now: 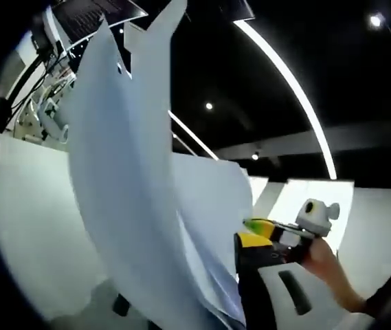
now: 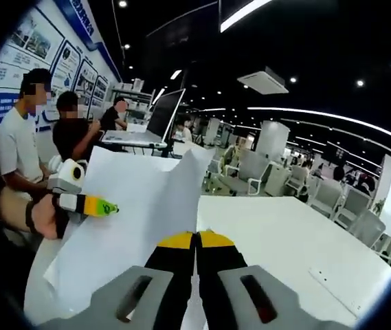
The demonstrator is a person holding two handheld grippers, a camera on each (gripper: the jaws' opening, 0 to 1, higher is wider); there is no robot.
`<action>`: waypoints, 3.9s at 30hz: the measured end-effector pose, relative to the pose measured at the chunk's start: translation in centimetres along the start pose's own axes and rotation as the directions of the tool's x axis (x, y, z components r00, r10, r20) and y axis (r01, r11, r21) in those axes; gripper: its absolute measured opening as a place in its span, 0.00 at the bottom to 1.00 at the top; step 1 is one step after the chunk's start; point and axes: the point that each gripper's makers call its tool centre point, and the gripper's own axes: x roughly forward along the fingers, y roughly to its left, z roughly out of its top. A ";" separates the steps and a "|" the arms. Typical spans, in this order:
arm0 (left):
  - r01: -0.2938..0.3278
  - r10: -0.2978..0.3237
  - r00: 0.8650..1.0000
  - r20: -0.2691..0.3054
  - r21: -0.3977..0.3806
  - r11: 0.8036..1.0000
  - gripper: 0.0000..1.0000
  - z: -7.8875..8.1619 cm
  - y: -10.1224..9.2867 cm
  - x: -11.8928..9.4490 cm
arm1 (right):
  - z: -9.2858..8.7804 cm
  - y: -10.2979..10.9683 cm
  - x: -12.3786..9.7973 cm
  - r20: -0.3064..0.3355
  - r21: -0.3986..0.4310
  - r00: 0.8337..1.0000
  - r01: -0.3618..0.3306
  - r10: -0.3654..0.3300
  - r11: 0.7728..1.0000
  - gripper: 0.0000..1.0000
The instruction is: Organize the stack of printing papers by aligning and flattening the scattered papers on the table
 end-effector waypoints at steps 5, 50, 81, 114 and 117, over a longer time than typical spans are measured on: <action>0.006 -0.006 1.000 -0.003 -0.004 1.000 0.33 -0.1 -0.1 0.1 | 0.7 -1.1 -0.3 0.023 0.002 0.999 0.037 -0.037 0.999 0.00; 0.011 -0.010 1.000 -0.014 0.041 0.999 0.29 -0.3 -0.3 0.1 | 3.0 3.6 2.9 0.131 0.092 0.984 -0.130 0.118 0.987 0.00; 0.015 -0.013 1.000 -0.012 0.136 0.991 0.07 -0.3 -0.4 -0.2 | 2.3 3.5 3.0 0.109 0.147 0.990 -0.101 0.085 0.984 0.15; 0.012 -0.011 1.000 -0.009 0.118 0.993 0.07 -0.4 -1.0 -0.2 | 1.2 3.1 2.6 0.057 0.221 0.997 -0.066 0.055 0.973 0.44; 0.011 -0.011 1.000 -0.006 0.111 0.994 0.07 -0.3 -0.9 -0.2 | 0.9 3.0 2.5 0.047 0.228 0.998 -0.057 0.047 0.972 0.48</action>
